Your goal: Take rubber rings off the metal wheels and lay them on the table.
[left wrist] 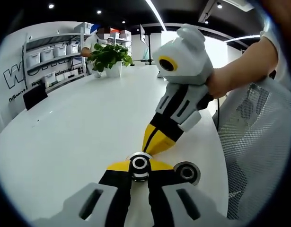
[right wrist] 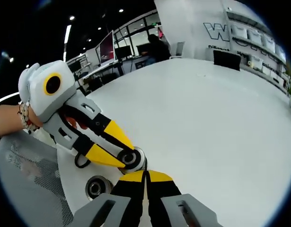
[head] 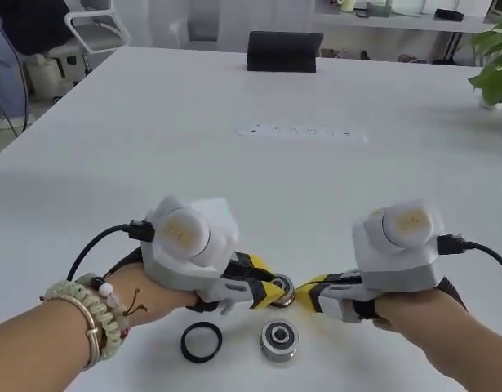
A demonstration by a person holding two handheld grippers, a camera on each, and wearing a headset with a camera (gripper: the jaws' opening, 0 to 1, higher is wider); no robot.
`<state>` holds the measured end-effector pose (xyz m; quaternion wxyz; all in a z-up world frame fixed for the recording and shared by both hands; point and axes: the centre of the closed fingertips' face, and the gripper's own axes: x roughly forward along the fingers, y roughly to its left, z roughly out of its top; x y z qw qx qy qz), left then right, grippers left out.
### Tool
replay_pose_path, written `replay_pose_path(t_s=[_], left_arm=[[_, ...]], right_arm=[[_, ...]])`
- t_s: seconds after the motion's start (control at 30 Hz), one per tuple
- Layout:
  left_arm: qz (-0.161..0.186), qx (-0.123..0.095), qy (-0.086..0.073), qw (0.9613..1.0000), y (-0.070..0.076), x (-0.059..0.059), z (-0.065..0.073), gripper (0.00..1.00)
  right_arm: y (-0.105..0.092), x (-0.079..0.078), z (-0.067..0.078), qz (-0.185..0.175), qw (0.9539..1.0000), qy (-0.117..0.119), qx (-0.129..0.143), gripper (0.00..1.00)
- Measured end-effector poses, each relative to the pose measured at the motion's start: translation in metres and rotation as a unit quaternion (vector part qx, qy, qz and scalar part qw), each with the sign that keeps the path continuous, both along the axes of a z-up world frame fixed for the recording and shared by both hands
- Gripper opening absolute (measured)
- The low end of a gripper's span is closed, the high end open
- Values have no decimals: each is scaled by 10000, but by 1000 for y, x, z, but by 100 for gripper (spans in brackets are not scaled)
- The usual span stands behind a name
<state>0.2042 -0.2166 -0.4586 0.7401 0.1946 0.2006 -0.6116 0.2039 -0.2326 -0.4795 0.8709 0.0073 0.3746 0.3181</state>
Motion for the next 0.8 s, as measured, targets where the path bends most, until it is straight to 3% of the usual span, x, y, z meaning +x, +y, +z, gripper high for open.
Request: replay_pose_path(t_s=[0.1,0.17,0.27,0.3,0.37,0.5,0.6,0.8], left_arm=[[5,1,-2,10000,0,1,0,7],[5,5,-13,10000,0,1,0,7],[-9,20,-34,10000,0,1,0,7],[-50,54,-90,9999,0,1,0,7],[-48,105,-120,9999,-1,0,0,7],[-70,160,-190,9997,0,1,0,7],[-114,177,-252,9995,0,0,0,7],[-112,174,-244,9995,0,0,0,7]], right_arm=[[-1,5,8,-276,9990,10,339,0],[1,5,14,-451,9965,151,695,0],[0,3,12,-420,9969,170,643,0],[7,2,17,-362,9958,211,813,0],[6,3,15,-308,9980,69,541,0],[7,2,17,-356,9969,172,686,0],[10,0,19,-267,9976,138,618,0],[11,0,20,-227,9975,143,658,0]])
